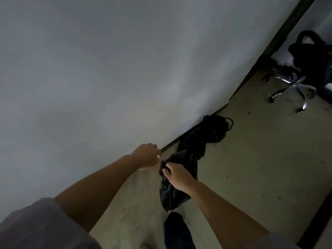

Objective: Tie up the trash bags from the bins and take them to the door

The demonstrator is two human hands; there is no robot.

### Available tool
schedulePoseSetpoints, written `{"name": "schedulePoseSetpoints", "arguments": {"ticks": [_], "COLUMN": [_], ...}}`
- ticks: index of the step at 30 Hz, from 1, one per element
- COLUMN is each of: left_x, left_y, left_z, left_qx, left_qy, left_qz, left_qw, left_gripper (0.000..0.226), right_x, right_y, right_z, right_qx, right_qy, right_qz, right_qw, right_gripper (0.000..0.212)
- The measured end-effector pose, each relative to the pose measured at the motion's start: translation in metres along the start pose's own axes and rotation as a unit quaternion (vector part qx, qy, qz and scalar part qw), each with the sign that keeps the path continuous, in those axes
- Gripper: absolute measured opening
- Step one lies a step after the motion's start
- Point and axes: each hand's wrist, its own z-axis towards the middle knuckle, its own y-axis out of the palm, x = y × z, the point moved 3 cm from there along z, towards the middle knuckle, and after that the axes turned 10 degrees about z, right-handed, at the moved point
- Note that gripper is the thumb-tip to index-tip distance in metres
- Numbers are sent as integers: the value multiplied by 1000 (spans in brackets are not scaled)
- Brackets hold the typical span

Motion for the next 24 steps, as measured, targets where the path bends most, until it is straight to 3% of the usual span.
{"name": "schedulePoseSetpoints", "arguments": {"ticks": [4, 6, 9, 11, 13, 16, 18, 21, 24], "left_x": [-41, -63, -93, -110, -121, -129, -137, -143, -144], "left_y": [24, 39, 58, 74, 87, 96, 103, 101, 102], "left_z": [43, 56, 65, 73, 80, 90, 98, 102, 103], "left_qx": [28, 89, 168, 176, 180, 201, 250, 337, 331], "left_qy": [-12, 11, 69, 68, 66, 40, 79, 105, 100], "left_qz": [163, 227, 363, 436, 501, 503, 520, 536, 535], "left_qw": [986, 970, 914, 880, 844, 839, 813, 767, 770], "left_gripper": [37, 37, 30, 38, 32, 38, 39, 58, 53], "right_x": [32, 53, 90, 119, 145, 173, 188, 205, 213], "right_y": [24, 34, 51, 67, 87, 115, 133, 150, 159], "right_z": [66, 94, 131, 155, 178, 209, 226, 247, 258], "right_qx": [16, 18, 32, 43, 39, 24, 17, 18, 31], "right_qy": [10, 9, 16, 20, 13, -6, -25, -42, -58], "right_qz": [3, -2, -17, -31, -42, -63, -78, -107, -118], "right_qw": [1000, 1000, 999, 998, 998, 998, 996, 993, 991], "right_gripper": [27, 23, 27, 29, 25, 20, 19, 23, 30]}}
